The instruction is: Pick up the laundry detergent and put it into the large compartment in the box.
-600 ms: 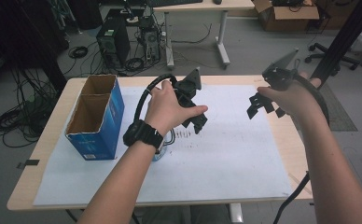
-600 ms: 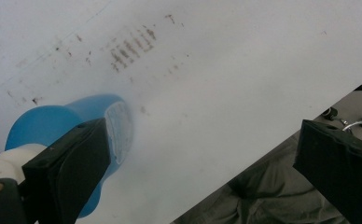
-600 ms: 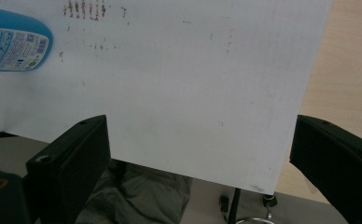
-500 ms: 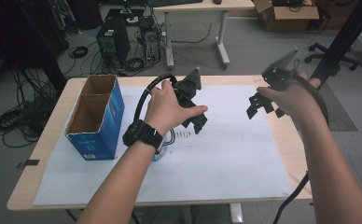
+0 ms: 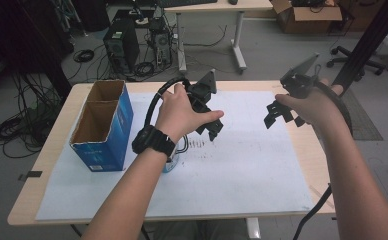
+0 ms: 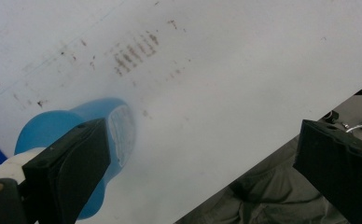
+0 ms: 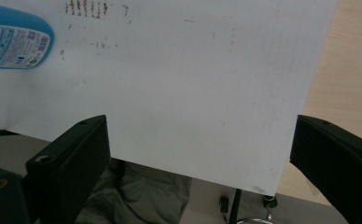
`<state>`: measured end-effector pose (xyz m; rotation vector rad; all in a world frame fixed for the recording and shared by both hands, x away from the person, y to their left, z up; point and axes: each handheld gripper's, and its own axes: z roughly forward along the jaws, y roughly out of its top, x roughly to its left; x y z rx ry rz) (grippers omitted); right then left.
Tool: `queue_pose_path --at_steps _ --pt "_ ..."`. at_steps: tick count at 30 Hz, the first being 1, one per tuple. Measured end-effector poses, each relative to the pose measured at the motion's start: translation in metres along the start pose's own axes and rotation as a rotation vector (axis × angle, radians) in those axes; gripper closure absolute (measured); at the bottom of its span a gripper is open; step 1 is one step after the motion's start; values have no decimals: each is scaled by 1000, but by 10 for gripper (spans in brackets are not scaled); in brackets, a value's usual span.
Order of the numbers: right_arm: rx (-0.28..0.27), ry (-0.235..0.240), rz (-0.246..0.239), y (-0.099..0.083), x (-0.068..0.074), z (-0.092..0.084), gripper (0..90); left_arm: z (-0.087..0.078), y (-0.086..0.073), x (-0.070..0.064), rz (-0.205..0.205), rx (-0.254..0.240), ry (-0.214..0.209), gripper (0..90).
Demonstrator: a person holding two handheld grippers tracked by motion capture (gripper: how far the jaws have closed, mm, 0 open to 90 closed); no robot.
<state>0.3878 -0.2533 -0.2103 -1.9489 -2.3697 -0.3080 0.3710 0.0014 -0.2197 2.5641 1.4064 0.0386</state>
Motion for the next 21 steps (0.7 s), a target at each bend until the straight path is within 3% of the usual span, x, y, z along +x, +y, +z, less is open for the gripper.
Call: queue_pose_path --at_steps 12,21 --pt "4 7 1 1 -3 3 50 -17 1 8 -17 -15 14 39" --pt "4 9 2 1 -5 3 50 -32 -4 27 -45 -23 67 39"
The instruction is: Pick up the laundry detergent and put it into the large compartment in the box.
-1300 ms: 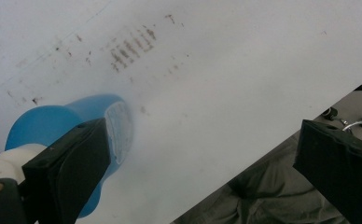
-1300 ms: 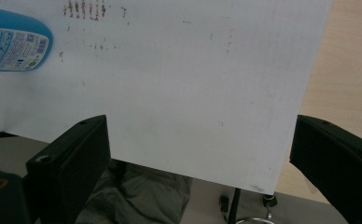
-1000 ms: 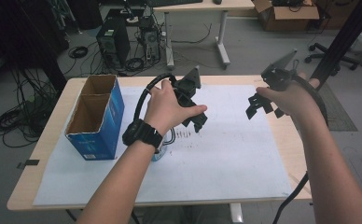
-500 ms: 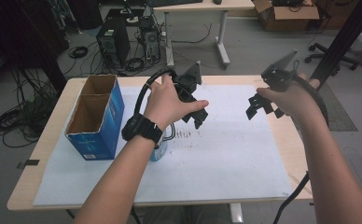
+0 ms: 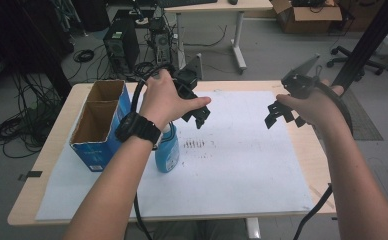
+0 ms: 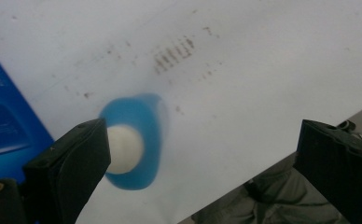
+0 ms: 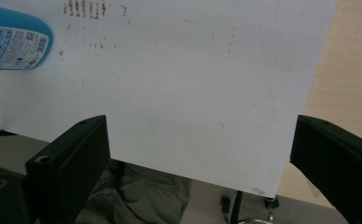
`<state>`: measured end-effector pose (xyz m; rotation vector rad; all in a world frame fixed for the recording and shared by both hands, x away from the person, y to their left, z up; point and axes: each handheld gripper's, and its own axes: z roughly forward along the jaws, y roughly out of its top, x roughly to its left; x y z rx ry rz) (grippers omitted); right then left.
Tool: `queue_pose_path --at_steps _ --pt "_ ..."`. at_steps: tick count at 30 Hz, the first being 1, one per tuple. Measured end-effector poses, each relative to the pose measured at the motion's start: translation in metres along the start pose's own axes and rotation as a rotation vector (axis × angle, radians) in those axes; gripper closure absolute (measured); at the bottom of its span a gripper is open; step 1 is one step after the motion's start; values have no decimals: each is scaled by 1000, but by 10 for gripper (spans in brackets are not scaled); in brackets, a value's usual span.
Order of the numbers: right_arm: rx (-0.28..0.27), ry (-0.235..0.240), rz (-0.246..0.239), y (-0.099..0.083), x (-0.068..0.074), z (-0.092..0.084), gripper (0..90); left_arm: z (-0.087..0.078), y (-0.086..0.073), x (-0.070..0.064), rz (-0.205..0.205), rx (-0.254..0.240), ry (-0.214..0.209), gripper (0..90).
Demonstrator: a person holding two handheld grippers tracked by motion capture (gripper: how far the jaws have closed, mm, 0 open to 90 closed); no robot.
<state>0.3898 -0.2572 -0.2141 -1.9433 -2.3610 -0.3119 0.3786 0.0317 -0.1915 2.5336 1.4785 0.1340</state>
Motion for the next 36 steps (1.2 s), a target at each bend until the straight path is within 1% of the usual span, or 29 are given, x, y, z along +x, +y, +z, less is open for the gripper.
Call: queue_pose_path --at_steps 2,4,7,11,15,17,21,23,25,26,28,33,36 --pt "0 0 -1 0 0 0 50 -3 -2 7 -8 1 18 38" --pt "-1 1 -3 0 0 1 50 -3 -3 10 -13 5 22 39" --pt "0 3 -6 0 1 2 49 -4 -6 20 -29 17 38 38" --pt "5 5 -7 1 1 4 50 -2 -8 29 -46 31 52 38" --pt "7 6 -6 1 0 6 50 2 -10 34 -53 42 49 39" --pt "10 5 -5 1 -1 7 50 4 -11 36 -52 55 56 40" --pt "12 6 -1 0 -2 9 50 8 -11 38 -56 64 64 40" --pt "11 8 0 0 -3 10 50 14 -12 38 -52 71 83 40" --pt "14 7 1 -1 -4 12 50 16 -12 38 -54 72 83 40" --pt "15 6 1 -1 -4 13 50 20 -12 38 -43 78 85 39" --pt "17 9 1 -1 -5 14 50 24 -12 37 -43 84 78 41" --pt "18 10 1 -2 -7 17 50 35 -14 38 -52 95 81 41" --pt "20 11 1 -2 -8 18 50 39 -14 38 -47 102 82 41"
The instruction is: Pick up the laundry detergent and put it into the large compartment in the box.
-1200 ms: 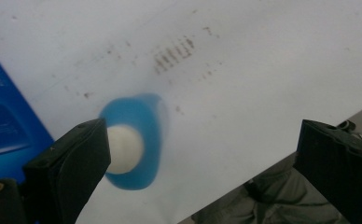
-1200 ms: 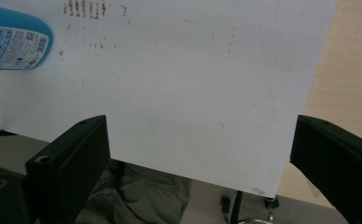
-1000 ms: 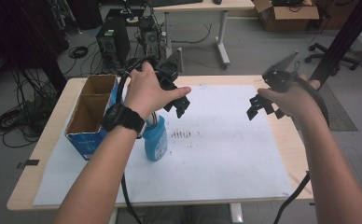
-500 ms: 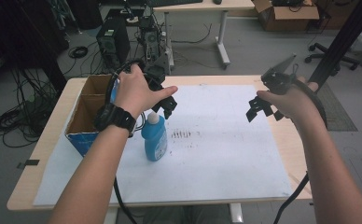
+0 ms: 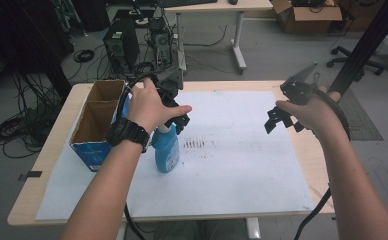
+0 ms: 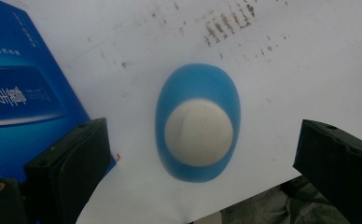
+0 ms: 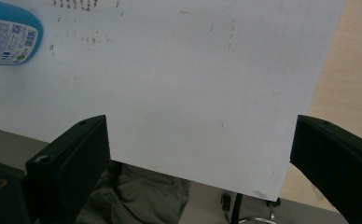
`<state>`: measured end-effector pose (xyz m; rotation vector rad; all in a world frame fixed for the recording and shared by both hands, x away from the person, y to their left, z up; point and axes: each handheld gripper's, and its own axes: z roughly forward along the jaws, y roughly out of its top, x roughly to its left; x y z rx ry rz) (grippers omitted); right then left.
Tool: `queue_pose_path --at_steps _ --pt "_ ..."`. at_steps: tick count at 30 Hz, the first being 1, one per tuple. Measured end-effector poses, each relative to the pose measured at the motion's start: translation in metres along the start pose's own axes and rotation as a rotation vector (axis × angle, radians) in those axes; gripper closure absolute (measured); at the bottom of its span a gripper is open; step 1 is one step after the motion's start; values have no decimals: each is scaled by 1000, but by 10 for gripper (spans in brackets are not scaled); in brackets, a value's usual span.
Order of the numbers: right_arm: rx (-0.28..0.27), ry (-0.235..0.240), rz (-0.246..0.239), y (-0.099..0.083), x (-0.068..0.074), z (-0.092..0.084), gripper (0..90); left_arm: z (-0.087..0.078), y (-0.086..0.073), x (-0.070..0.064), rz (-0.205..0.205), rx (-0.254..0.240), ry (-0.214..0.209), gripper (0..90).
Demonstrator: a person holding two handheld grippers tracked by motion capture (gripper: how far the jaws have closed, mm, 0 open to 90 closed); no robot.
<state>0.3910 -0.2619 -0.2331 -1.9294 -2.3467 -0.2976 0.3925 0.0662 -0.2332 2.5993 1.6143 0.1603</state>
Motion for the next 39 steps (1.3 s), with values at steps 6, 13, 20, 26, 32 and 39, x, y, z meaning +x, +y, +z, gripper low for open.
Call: queue_pose_path --at_steps 6,13,20,26,32,39 --pt "6 6 -3 0 -2 5 50 12 0 -2 -3 12 8 40" --pt "8 11 -2 -1 -5 10 50 33 0 -5 -3 27 7 42" --pt "12 14 -2 -2 -7 13 50 44 -1 -7 11 33 18 44" --pt "10 18 1 -3 -9 14 51 51 -4 -7 14 34 18 47" --pt "9 21 4 -4 -9 14 51 52 -4 -7 17 32 21 71" --pt "15 21 2 -4 -10 17 51 56 -3 -6 17 45 20 104"
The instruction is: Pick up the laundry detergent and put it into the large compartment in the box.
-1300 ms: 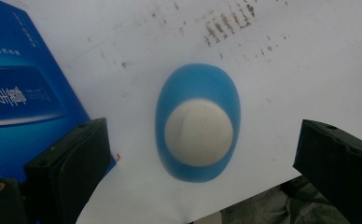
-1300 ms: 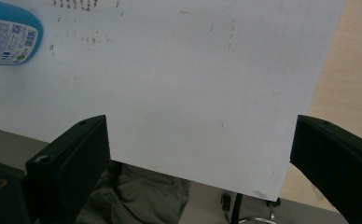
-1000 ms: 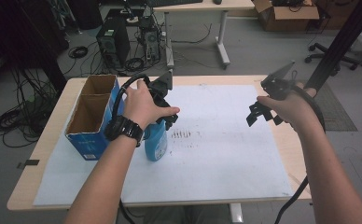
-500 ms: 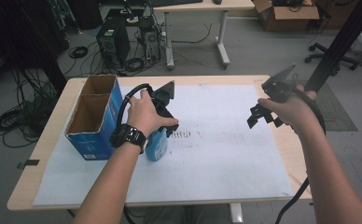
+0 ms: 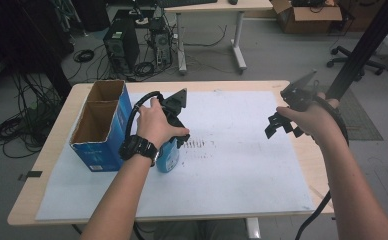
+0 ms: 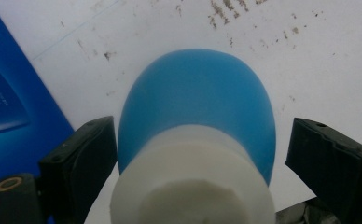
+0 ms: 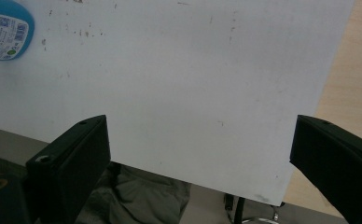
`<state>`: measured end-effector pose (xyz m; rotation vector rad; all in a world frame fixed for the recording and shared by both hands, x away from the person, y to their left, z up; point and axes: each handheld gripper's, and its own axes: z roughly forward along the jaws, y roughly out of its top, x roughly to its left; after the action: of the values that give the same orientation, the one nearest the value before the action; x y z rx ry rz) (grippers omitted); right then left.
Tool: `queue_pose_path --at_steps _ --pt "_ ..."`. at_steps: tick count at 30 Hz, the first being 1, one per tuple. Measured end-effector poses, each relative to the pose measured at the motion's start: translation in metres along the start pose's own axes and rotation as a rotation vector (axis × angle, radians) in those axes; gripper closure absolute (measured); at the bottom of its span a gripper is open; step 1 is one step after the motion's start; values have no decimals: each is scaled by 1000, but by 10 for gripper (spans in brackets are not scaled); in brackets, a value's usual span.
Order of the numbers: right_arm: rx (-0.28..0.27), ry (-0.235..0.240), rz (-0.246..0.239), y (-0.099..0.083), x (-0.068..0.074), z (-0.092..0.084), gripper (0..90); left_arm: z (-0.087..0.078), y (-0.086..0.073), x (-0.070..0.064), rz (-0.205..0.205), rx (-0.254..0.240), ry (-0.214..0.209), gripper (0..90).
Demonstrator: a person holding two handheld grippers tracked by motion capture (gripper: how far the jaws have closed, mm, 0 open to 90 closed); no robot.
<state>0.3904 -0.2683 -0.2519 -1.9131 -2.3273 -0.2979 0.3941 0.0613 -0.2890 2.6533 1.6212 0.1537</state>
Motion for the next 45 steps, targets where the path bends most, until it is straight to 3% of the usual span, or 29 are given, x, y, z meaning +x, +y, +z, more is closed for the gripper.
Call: queue_pose_path --at_steps 15,45 --pt "4 6 -6 1 1 3 51 1 2 0 7 11 -9 211" --pt "10 7 0 0 -3 5 51 0 3 4 1 17 -12 304"
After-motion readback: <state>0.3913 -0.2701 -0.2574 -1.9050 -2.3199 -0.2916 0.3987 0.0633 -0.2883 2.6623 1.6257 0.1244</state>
